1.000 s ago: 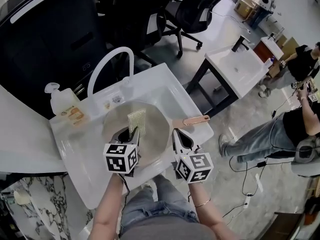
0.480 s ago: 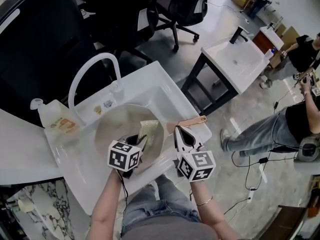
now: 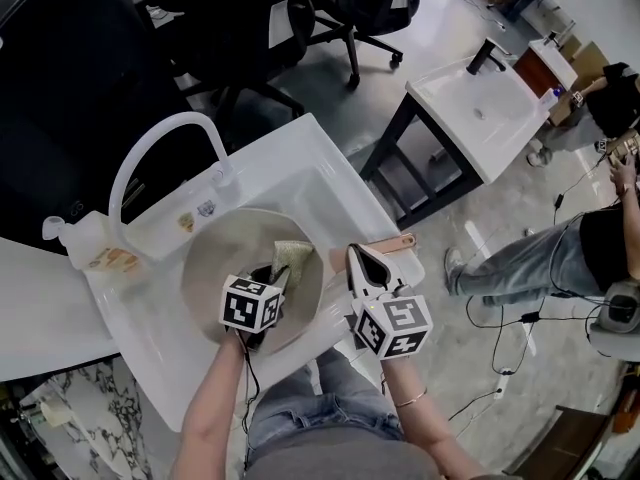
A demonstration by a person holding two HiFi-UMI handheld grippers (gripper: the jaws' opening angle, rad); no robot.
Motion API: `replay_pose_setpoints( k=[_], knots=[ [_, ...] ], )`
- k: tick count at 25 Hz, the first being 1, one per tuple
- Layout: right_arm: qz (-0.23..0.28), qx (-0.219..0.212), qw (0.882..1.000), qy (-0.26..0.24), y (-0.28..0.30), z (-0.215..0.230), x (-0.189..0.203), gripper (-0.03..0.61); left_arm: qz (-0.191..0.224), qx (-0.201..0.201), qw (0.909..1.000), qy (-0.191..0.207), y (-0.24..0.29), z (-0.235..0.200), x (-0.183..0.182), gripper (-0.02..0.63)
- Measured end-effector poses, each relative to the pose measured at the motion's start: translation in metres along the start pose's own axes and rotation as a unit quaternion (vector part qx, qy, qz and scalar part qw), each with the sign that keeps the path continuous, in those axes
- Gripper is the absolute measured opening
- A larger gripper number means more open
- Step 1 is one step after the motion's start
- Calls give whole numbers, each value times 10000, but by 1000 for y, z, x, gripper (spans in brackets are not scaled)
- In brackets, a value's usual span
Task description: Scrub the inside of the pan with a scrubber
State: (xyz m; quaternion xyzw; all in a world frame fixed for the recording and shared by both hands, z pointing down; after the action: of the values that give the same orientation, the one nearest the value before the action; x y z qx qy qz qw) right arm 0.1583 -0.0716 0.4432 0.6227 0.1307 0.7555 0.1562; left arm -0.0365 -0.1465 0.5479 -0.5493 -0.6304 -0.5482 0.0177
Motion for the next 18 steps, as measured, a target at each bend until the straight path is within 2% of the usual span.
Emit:
replay_pose_setpoints(
  k=[9, 18],
  knots=[
    [-171, -222, 9996, -9, 25, 2, -3, 11, -101, -522, 9986, -81, 16, -21, -11, 67],
    [-277, -515, 9982, -95, 45, 5, -7, 11, 143, -1292, 9896, -621, 21, -49, -23, 69]
  ],
)
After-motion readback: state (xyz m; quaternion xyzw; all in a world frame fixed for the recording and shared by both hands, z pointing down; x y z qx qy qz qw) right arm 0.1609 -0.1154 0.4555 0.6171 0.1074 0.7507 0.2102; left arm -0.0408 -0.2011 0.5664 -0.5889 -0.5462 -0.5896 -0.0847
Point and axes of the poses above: the fingertips, and each gripper's own axes: y forward along the fingers, z to its right, x out of its underside, the point moved 9 cm from there along -y, backward along the fingers, and after that the axes turned 5 degrees about x, right-handed, at the moved point
